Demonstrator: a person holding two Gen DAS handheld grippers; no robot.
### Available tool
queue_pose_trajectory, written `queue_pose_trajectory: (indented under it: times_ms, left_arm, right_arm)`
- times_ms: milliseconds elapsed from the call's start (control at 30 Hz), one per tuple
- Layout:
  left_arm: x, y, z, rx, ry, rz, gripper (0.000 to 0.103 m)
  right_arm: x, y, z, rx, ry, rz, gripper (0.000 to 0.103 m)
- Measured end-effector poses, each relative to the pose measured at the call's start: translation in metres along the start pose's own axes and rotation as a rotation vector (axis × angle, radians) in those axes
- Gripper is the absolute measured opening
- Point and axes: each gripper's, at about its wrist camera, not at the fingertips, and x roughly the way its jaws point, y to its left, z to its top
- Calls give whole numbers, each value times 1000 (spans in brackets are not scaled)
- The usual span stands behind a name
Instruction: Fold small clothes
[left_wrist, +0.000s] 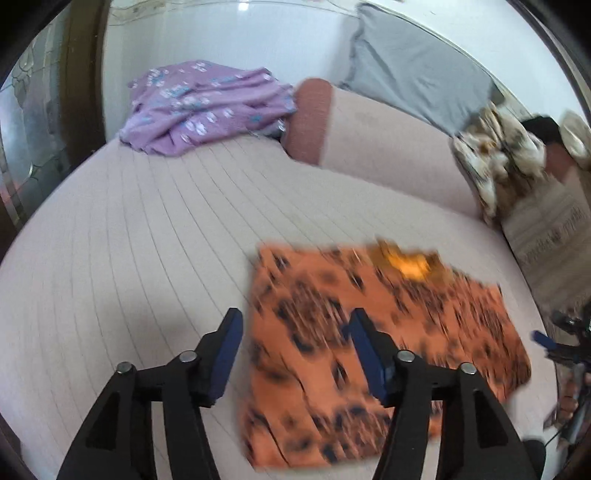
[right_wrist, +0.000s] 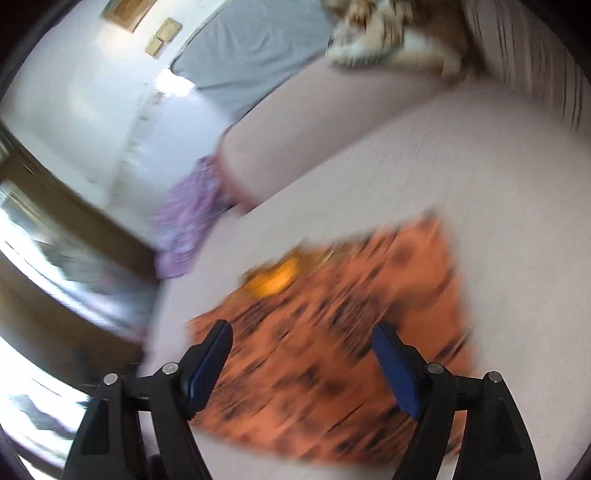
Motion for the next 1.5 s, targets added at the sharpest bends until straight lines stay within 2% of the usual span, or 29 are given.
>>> queue_pose_trajectory:
  times_ms: [33,100,133,167,233,300,333,367,400,433,467,533,567,633,667,767,867,933,967,1033,1067,1100,1133,1200,1267,1333,1367,1433,1500]
  left_arm:
    - [6,-2,-11,2,27,10,65]
    - [43,-2,-38,21,181,89,65]
    - [63,1,-54,44,266,167,66]
    - [60,2,-58,53,225,162,67]
    - [42,1,-54,29,196,180,66]
    - [24,0,-47,6,134,155,66]
    - [18,-2,-45,14,105,148,68]
    - [19,-4,-45,27,106,155,70]
    - [25,-5,-48,41,133,164,71]
    - [40,-3,-54,50,193,178,71]
    - [54,2,-59,52,246,198,73]
    - [46,4,-60,42,201,196,74]
    - [39,4,-57,28,197,204,73]
    - [24,3,-49,5,137,179,73]
    - [19,2,-46,8,114,170,73]
    - [22,-2,-46,28,98,160,73]
    - [53,0,-63,56,203,199,76]
    - [50,4,-67,51,143,189,78]
    - [50,5,-68,57,145,188,79]
    - [51,5,-67,68,146,176,79]
    - [50,6,-67,72,143,169,80]
    - [48,8,-68,78,136,161,80]
    - [49,8,-69,84,126,155,80]
    - [50,11,-69,90,118,159,81]
    - [50,10,-68,84,122,156,81]
    - [49,11,-69,74,128,143,81]
    - [50,10,-66,65,127,141,81]
    - [47,16,-62,29,119,140,81]
    - [41,22,-59,-8,100,129,81]
  right_arm:
    - [5,-12,-16,39,27,26,80]
    - [15,-44,-38,109,68,-61,80]
    - [19,-67,-47,173,84,-124,68]
    - [12,-86,-53,239,49,-96,58]
    - [-9,-85,-53,280,1,-88,63]
    - [-28,-67,-51,200,-37,-45,77]
    - [-34,-61,-50,167,-46,-18,78]
    - [-38,-58,-53,143,-50,9,79]
    - [-35,-63,-56,151,-43,-17,82]
    - [-32,-72,-61,176,-24,-78,82]
    - [-22,-97,-66,258,24,-148,75]
    - [-30,-104,-66,342,-26,-105,74]
    - [-38,-90,-59,307,-43,-118,75]
    - [-44,-58,-50,188,-63,-141,76]
    - [-41,-37,-42,118,-52,-124,79]
    - [-3,7,-31,39,62,-15,79]
    - [52,37,-36,4,207,89,79]
    - [97,50,-49,19,317,170,80]
    - [132,51,-49,38,375,162,80]
    - [172,39,-50,71,421,81,79]
    - [183,26,-41,157,384,95,79]
    - [182,22,-31,207,332,121,79]
    - [177,20,-18,223,274,107,79]
    - [168,11,3,233,182,43,79]
    - [166,-16,20,268,142,-51,76]
    - [154,-36,27,367,100,-2,76]
    - [143,-35,29,362,86,-11,78]
    - [118,-22,29,263,52,-32,78]
    - [83,-16,18,204,47,21,79]
